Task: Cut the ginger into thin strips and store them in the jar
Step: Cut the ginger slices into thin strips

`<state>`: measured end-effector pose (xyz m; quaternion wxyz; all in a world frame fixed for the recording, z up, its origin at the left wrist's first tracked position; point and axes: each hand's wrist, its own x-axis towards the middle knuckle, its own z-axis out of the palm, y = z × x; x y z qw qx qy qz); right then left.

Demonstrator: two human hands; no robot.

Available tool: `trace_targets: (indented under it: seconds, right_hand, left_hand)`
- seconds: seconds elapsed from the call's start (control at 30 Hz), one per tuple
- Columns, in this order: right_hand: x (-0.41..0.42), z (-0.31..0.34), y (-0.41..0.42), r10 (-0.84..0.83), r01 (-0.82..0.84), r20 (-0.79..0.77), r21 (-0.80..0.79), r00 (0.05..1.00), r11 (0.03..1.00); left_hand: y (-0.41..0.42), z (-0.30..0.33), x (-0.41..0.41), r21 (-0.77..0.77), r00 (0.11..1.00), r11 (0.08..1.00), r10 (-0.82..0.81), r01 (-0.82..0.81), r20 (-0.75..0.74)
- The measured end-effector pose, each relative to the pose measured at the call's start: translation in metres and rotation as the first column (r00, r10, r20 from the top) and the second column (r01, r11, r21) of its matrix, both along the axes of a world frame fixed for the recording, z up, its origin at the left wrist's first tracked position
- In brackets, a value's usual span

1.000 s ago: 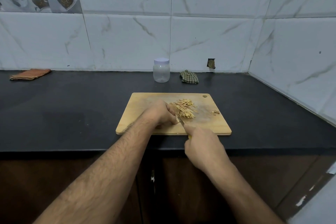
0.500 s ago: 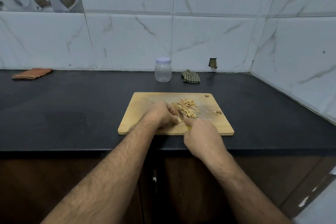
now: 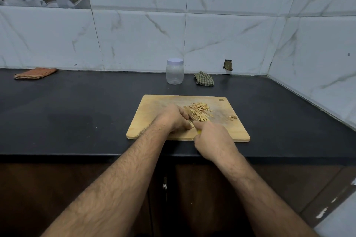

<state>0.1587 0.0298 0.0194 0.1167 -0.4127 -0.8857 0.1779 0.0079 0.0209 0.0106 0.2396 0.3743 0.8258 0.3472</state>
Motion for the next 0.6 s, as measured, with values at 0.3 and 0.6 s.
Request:
trace_targets:
  seconds: [0.3,0.6]
  right_hand:
    - [0.033,-0.007,-0.016,0.005,-0.006,0.081,0.007,0.997,1.000]
    - [0.014,-0.005,-0.005,-0.047,0.048,-0.029,0.033,0.998,0.998]
  left_hand:
    - [0.000,0.003,0.001,-0.028,1.000,1.000,0.000,-0.001,-0.025]
    - [0.001,-0.003,0.001,0.007,0.998,0.999,0.033,-0.033,-0.050]
